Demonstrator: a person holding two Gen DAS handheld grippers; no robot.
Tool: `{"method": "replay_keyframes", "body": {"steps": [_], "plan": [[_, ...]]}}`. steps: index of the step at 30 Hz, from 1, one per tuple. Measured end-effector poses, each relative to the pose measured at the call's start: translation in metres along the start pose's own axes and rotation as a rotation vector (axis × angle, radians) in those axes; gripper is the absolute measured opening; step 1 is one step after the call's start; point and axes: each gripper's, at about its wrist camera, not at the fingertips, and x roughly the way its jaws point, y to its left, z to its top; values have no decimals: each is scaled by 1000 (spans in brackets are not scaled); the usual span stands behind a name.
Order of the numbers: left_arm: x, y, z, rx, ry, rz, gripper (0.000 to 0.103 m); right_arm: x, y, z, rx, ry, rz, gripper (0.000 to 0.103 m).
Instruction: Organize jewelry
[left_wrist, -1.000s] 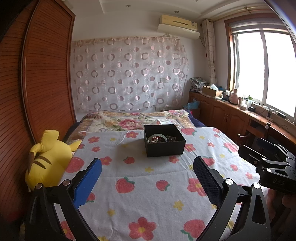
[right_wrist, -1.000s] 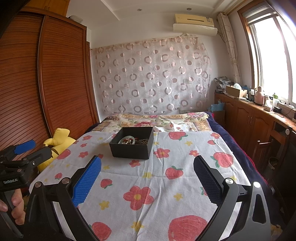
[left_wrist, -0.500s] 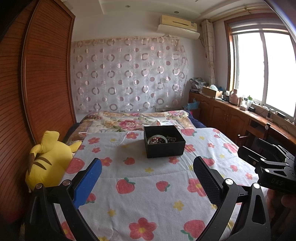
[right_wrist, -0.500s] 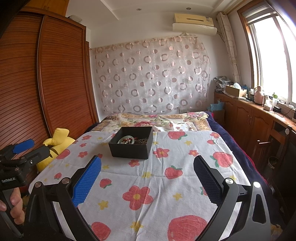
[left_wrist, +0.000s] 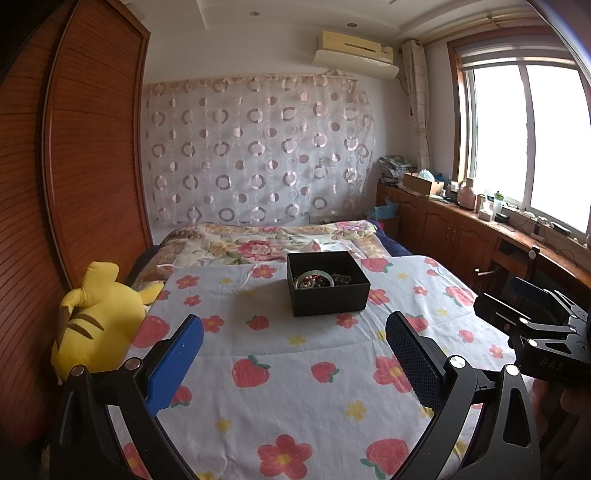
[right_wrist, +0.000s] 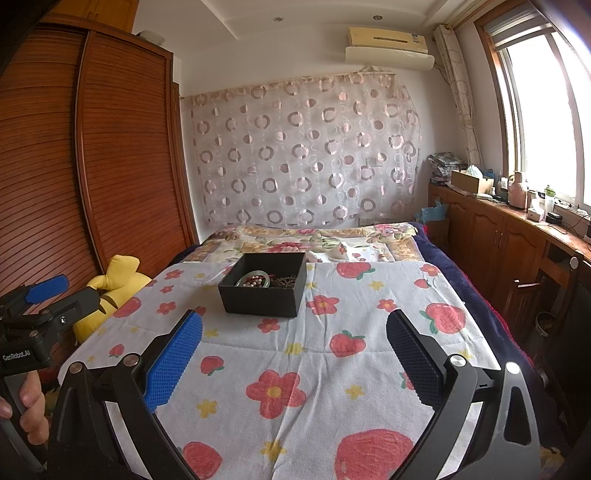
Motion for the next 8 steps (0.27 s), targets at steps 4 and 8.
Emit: {"method": "replay_keyframes", "body": {"steps": [4, 8], "plan": [[1, 0, 1, 2, 1, -1, 95, 0, 0, 0, 0, 0, 0, 101], [0, 1, 0, 2, -1, -1, 95, 0, 1, -1, 0, 0, 0, 101]]}}
